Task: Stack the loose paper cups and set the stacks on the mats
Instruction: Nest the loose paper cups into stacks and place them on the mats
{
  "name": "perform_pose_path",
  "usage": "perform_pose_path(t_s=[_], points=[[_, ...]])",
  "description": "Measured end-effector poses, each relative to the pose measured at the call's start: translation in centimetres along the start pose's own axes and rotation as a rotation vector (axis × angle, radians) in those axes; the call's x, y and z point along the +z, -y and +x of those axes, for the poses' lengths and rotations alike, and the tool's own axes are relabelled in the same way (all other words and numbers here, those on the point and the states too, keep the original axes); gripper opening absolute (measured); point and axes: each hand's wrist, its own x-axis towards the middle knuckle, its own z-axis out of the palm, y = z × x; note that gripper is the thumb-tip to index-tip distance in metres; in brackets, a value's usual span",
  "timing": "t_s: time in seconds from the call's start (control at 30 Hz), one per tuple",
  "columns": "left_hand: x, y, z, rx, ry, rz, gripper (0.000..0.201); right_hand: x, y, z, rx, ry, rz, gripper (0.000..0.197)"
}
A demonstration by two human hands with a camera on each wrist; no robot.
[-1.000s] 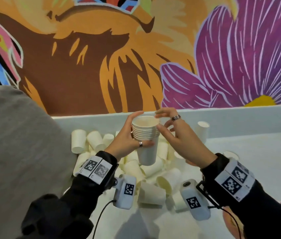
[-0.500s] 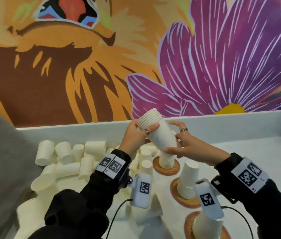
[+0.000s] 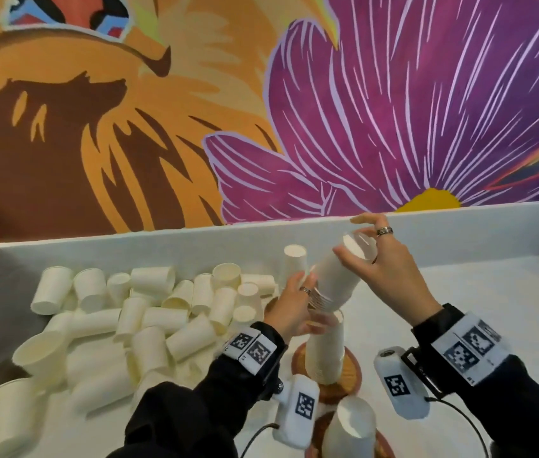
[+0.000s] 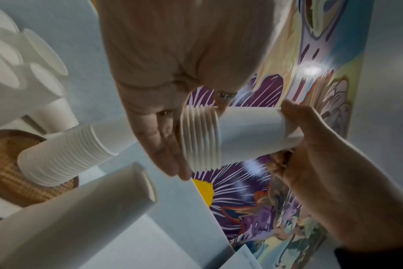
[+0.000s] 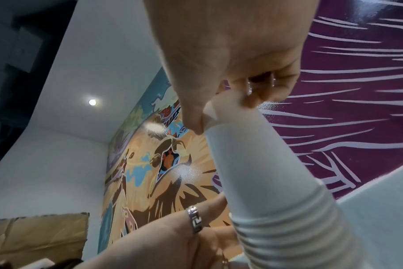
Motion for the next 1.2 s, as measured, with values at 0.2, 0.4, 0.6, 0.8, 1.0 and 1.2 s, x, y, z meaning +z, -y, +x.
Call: perform_pose_path(t_s=[0.2, 0.4, 0.6, 0.8, 1.0, 1.2], points=[[0.3, 0.9, 0.4, -0.223, 0.048, 0.168, 0.051, 1.5, -0.8, 0.5, 0.001, 0.097, -0.197, 0.052], [-1.0, 1.7, 1.0, -0.231, 0.042, 0.253, 0.033, 3.1, -2.7, 0.9, 0.001, 0.199, -0.306, 0.056], [-1.7, 2.6, 1.4, -0.272, 0.059, 0.316, 0.043, 4.7, -4.7, 0.4, 0.133, 0.478, -0.397, 0.065], [-3.1, 3.1, 1.0, -0.281, 0.055, 0.355, 0.03, 4.1, -4.9, 0.9, 0.239, 0.696, -0.37, 0.083], [-7.2, 3.4, -0.1, -0.262, 0.01, 0.392, 0.039, 3.5, -1.3, 1.0, 0.072, 0.636, -0.643, 0.089], [-14.2, 3.5, -3.2, -0.233, -0.053, 0.359, 0.034, 7.7, 5.9, 0.3, -0.142, 0.482, -0.572, 0.053]])
